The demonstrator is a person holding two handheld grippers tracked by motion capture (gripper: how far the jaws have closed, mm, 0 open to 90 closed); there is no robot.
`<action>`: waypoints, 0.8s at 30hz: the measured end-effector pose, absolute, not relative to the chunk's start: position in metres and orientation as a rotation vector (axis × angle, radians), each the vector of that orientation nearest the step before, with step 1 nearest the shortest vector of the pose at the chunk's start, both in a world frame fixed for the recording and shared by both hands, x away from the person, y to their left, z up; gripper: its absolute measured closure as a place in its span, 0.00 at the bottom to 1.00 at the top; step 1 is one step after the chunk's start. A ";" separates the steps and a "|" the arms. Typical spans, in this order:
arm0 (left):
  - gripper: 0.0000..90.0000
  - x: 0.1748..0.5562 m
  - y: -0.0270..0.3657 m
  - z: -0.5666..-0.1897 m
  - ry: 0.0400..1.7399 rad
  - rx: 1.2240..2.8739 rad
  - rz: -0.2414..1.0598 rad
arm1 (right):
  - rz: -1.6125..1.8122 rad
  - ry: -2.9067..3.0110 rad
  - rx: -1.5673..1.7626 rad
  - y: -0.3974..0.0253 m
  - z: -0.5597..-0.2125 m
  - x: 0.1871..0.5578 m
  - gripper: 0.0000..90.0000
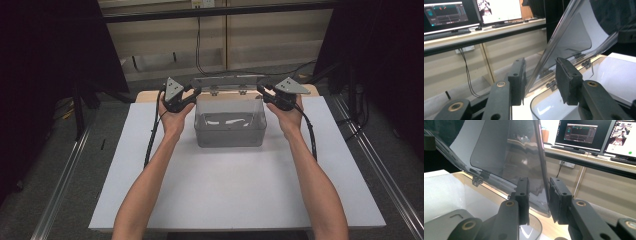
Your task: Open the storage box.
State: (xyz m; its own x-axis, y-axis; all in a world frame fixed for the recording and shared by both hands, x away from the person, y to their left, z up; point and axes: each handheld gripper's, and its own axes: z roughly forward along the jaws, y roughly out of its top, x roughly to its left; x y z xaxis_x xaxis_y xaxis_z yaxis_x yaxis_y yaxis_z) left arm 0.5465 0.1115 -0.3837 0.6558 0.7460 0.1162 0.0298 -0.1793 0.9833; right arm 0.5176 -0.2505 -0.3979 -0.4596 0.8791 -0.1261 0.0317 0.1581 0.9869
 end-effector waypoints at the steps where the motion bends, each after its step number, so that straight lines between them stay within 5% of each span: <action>1: 0.67 0.547 0.112 -0.385 0.643 1.657 0.731 | 1.395 1.668 0.884 -0.250 -0.398 0.518 0.78; 24: 0.78 0.569 0.104 -0.394 0.658 1.685 0.713 | 1.393 1.657 0.883 -0.251 -0.395 0.525 0.79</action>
